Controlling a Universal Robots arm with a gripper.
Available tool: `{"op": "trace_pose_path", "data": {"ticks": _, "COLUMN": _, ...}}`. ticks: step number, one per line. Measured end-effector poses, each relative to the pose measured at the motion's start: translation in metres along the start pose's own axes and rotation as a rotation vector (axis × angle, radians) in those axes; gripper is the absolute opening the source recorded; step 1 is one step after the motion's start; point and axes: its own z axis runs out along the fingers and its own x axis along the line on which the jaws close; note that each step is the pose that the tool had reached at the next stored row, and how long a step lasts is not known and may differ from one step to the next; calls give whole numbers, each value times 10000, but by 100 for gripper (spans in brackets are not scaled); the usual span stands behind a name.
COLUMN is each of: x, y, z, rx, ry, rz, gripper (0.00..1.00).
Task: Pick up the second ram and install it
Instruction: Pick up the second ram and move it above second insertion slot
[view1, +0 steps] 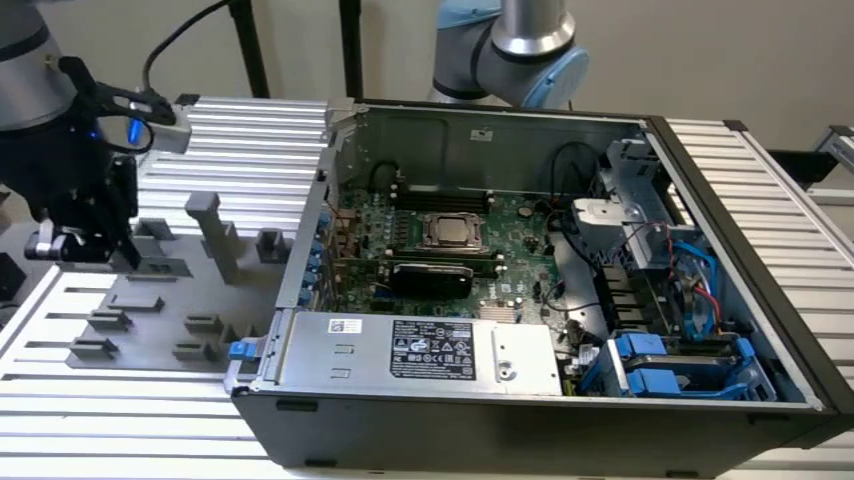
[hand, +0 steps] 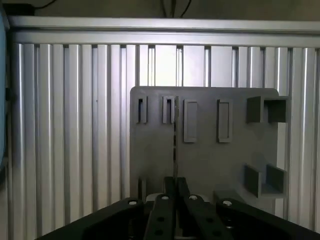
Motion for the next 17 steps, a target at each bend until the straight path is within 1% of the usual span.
{"op": "trace_pose_path", "data": {"ticks": 2, "x": -2, "y": -44, "z": -92, "rx": -1, "ry": -4, "rz": 0, "gripper": 0}}
{"op": "trace_pose_path", "data": {"ticks": 6, "x": -8, "y": -185, "z": -257, "rx": 0, "ry": -11, "rz": -1, "gripper": 0}}
{"op": "trace_pose_path", "data": {"ticks": 17, "x": -22, "y": -664, "z": -596, "rx": 0, "ry": -63, "rz": -2, "gripper": 0}}
